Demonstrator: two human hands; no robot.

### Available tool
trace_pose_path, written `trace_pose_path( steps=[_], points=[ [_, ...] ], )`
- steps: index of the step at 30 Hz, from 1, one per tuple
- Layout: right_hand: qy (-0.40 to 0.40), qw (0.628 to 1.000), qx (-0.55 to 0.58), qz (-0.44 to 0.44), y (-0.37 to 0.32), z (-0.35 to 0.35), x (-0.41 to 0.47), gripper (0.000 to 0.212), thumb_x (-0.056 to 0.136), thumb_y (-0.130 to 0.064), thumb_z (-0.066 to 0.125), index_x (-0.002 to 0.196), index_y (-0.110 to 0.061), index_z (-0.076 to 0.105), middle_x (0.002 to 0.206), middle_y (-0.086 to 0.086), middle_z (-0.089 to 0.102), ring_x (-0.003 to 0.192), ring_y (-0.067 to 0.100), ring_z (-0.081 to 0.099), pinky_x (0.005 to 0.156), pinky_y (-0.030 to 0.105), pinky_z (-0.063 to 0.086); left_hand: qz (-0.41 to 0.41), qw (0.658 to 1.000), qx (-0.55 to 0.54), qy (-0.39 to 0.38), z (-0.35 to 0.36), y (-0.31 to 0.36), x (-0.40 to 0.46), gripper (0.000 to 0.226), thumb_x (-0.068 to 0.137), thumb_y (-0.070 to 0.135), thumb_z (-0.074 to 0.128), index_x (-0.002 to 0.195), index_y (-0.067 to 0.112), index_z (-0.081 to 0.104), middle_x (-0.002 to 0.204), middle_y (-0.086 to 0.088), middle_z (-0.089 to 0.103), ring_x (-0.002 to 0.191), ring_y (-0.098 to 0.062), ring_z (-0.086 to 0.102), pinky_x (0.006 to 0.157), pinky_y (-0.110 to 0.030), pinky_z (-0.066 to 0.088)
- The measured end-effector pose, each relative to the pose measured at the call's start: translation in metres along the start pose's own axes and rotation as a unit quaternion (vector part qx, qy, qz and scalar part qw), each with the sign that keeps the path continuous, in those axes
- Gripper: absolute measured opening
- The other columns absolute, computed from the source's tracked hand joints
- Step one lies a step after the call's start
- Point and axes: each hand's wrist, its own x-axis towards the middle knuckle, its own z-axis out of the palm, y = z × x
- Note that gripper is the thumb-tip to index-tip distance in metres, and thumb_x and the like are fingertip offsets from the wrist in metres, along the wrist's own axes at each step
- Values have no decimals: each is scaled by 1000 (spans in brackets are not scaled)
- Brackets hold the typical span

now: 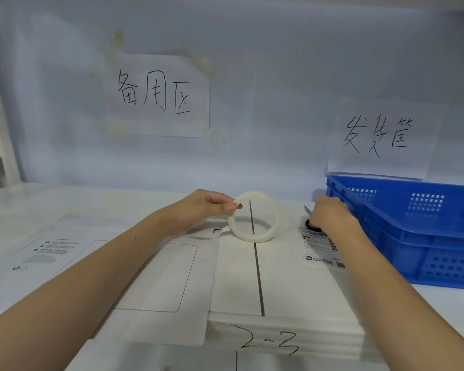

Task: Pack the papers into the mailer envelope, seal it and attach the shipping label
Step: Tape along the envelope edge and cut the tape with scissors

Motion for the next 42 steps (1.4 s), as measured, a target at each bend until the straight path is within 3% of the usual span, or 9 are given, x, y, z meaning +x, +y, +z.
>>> trace_pose_path(
  steps=[3,8,10,14,20,24,27,33,42],
  points=[
    [-13,1000,6,2,3,2,5,15,94,-17,53,97,-2,53,103,16,62,79,25,53,54,27,39,-6,1000,-18,-15,2,-8,-1,32,86,36,69,110,16,76,118,13,73,114,2,63,95,-16,41],
    [4,1000,8,26,-1,0,1,40,90,-30,63,118,-3,53,130,21,47,106,35,54,72,36,46,-5,1000,-15,0,3,-8,0,23,91,31,69,107,18,77,117,13,73,113,4,62,89,-9,41],
    [52,998,-1,25,-2,-6,-3,39,90,-32,63,117,-5,55,125,19,51,109,35,52,74,37,42,0,1000,-16,6,4,-9,2,23,92,29,68,109,16,77,116,15,73,110,8,62,83,-3,42],
    [115,990,86,-19,-2,-18,-9,25,93,-28,58,83,-6,52,86,10,56,76,29,54,59,30,39,11,999,-28,19,5,-8,8,23,93,26,67,109,12,76,114,15,74,105,12,63,77,2,42],
    [-30,966,255,-22,25,-69,-45,33,91,-27,61,65,-6,56,47,3,62,36,12,57,47,22,36,23,999,-16,24,7,-8,10,21,94,26,65,110,16,76,115,16,73,106,14,61,77,4,40],
    [-103,907,409,-6,56,-83,-97,31,97,-21,54,83,5,66,85,20,75,49,17,63,51,20,56,35,999,-3,28,8,-8,10,24,95,28,65,113,18,76,114,19,72,105,16,60,78,3,40],
    [-137,851,506,-16,51,-86,-138,30,93,-24,60,78,2,62,88,23,74,36,15,51,34,19,45,42,999,5,27,9,-8,10,24,95,30,64,113,20,76,114,21,72,105,18,59,79,4,39],
    [-383,788,478,-63,4,-52,-196,38,66,-42,72,73,-6,59,86,18,74,36,11,50,29,17,39,43,999,3,26,9,-7,8,24,95,31,63,114,22,75,113,24,71,106,18,58,78,4,38],
    [-437,774,456,-37,-46,-39,-154,48,72,-60,67,73,-13,55,81,15,72,31,7,47,29,13,37,47,999,1,22,9,-4,6,24,94,32,65,113,22,76,110,22,73,105,16,60,80,2,41]
  ],
)
